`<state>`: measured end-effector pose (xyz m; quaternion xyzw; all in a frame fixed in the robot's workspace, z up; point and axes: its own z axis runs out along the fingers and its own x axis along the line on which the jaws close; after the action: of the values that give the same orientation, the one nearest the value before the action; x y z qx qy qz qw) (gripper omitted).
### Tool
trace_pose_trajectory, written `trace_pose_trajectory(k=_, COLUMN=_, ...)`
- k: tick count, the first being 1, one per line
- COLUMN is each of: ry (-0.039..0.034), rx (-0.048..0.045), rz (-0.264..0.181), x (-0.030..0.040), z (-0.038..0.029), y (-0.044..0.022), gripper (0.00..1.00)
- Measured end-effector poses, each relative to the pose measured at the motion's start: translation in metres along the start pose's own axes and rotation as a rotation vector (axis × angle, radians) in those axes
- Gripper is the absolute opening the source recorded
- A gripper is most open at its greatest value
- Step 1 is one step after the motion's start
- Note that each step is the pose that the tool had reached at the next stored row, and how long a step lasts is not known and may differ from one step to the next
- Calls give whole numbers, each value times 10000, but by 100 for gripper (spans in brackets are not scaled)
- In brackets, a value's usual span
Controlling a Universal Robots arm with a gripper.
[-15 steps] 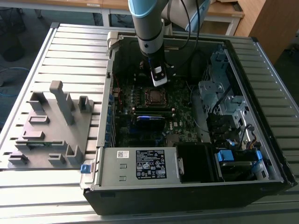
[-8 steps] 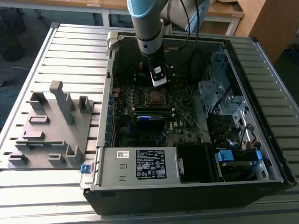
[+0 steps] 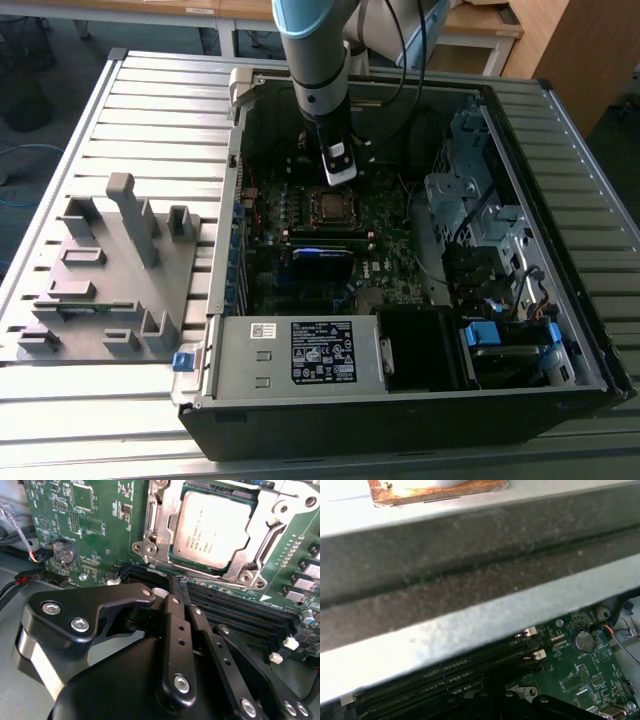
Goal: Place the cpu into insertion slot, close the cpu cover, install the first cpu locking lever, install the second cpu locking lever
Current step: 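Install the first cpu locking lever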
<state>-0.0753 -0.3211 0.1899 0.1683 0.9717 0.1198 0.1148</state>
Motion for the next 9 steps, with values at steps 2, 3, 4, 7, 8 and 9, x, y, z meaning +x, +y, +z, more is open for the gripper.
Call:
trace_pose_trajectory(k=2, ry=-29, rx=91, rz=-27, x=-1, z=0, y=0, gripper=10)
trace_pose_trajectory(k=3, ry=-43, rx=131, rz=-38, x=0, z=2, y=0, gripper=10)
trace_pose_trajectory(k=4, ry=-54, rx=162, rz=-49, x=0, z=3, y=0, gripper=10)
trace_pose_trajectory(k=7, ry=-56, rx=171, rz=-51, x=-1, z=4, y=-1, gripper=10)
trace_pose_trajectory(k=8, ry=-56, rx=170, rz=-51, x=-1, z=4, y=-1, gripper=10)
trace_pose_trajectory(k=9, ry=-57, rx=169, rz=-51, x=0, z=5, y=-1, gripper=10)
